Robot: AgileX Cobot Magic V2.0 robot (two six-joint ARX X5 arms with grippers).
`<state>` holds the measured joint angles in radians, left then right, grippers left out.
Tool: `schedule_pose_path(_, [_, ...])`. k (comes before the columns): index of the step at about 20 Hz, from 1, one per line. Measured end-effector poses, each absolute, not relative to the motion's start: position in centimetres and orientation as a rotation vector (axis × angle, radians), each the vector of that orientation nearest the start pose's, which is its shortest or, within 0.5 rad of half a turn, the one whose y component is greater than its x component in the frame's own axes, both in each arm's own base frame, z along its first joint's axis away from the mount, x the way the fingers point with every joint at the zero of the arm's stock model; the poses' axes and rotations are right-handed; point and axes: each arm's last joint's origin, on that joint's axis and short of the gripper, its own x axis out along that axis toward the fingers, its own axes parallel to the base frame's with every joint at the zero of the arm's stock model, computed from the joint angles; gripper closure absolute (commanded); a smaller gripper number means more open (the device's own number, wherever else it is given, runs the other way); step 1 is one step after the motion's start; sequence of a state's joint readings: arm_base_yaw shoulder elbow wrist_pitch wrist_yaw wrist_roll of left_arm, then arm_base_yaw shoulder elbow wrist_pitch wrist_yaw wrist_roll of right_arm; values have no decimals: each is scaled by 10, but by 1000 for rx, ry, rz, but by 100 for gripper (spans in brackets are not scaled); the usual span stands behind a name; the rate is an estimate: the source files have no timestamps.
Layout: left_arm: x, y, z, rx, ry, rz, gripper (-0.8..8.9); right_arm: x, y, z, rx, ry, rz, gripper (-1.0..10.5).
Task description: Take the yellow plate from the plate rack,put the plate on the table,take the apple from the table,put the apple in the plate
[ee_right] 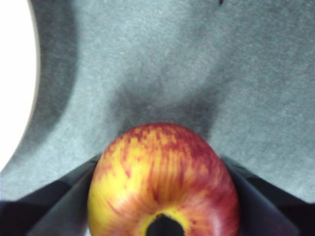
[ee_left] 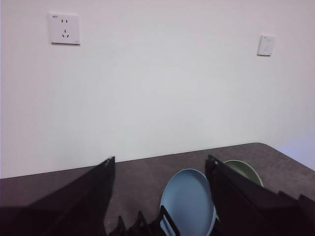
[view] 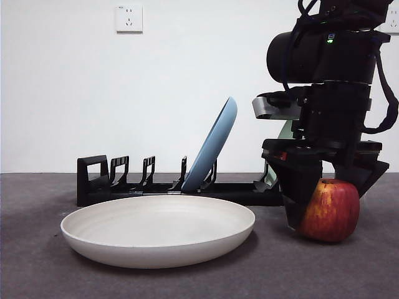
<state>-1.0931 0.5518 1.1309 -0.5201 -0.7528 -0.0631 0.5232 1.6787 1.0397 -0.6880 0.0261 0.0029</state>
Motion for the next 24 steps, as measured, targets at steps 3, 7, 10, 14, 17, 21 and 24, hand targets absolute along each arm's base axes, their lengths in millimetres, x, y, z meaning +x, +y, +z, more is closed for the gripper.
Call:
schedule_pose_path(3, [43,-41,431,-107,-23,-340,498,264,151,174,-360,1289,419,958])
schedule_pose_path(7, [43,-41,431,-106,-22,-340,498,264,151,175,-360,1286,420,958])
schedule_pose_path(10, [43,-41,431,-105,-21,-341,498,264,154,193,-334,1252,452,958])
schedule_pose_path(14, [43,-41,429,-84,-6,-340,498,273,180,240,-261,1095,572,959])
schedule_pose_path(17, [44,-41,428,-75,1,-340,498,269,205,262,-260,988,643,959])
schedule_pose_path(21, [44,-41,427,-68,6,-340,498,256,241,275,-278,883,758,959])
schedule_pose_path(24, [44,-41,427,-67,7,-340,498,252,265,250,-328,944,796,959])
